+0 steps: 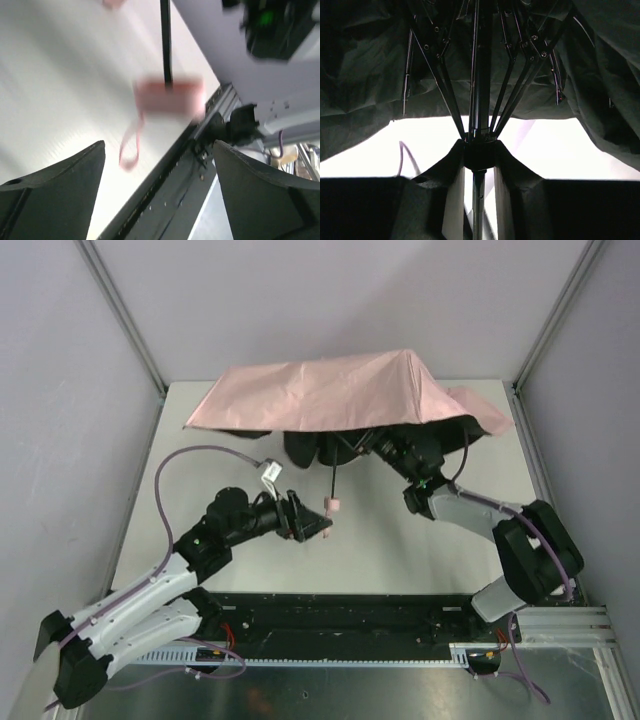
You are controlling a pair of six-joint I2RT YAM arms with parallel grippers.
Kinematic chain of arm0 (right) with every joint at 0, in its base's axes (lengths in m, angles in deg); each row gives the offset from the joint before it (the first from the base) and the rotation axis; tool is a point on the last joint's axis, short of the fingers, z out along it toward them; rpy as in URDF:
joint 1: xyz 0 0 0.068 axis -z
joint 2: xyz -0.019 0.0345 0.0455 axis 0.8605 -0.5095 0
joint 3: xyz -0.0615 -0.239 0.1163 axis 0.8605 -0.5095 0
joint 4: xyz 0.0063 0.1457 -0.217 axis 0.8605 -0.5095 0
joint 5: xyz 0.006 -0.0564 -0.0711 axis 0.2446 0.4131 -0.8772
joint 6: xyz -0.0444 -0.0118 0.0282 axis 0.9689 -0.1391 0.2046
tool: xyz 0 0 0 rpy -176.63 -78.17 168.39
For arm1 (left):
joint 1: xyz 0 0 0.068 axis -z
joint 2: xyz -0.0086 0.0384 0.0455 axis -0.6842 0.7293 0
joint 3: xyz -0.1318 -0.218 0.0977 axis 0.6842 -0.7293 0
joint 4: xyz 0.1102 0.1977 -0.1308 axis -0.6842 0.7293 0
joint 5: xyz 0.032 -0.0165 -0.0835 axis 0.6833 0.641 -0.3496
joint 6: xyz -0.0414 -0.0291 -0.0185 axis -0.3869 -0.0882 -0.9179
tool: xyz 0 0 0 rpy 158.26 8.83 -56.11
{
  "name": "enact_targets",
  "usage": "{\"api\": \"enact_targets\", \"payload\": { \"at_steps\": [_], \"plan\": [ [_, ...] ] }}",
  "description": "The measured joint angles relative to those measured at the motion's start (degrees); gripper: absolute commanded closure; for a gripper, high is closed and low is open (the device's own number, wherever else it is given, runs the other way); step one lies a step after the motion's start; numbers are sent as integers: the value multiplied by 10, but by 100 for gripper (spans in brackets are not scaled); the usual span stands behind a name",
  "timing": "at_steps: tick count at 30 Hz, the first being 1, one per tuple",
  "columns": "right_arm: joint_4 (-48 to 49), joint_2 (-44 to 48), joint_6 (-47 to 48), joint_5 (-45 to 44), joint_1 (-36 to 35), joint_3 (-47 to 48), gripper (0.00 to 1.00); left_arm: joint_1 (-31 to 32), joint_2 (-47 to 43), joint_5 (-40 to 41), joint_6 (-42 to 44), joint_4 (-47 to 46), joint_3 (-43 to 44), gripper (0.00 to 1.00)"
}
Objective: Put away the umbrella
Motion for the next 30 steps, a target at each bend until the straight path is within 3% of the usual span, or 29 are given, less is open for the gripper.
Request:
{"api": "enact_targets", "payload": {
  "at_steps": [2,5,7,11,13,17,21,28,30],
  "plan": [
    [-2,-29,16,17,27,40,100,0,-22,-21,-3,14,-29,10],
    [4,-65,37,48,64,93,100,0,-50,-65,-9,34,-49,27],
    [18,-76,44,76,81,103,100,0,-76,-104,-12,42,-50,30],
    [53,-86,55,162,104,104,100,0,-124,-163,12,88,5,12],
    [76,-87,55,206,109,99,100,0,-123,-162,35,127,80,12],
    [122,-87,56,276,116,73,100,-1,-95,-66,88,198,295,12],
    [134,-90,50,328,132,62,100,-1,-92,87,121,255,425,4],
    [146,-108,24,365,142,58,100,-1,-143,275,116,330,395,1],
    [146,-108,19,372,142,57,100,-1,-147,303,112,346,375,5]
  ]
}}
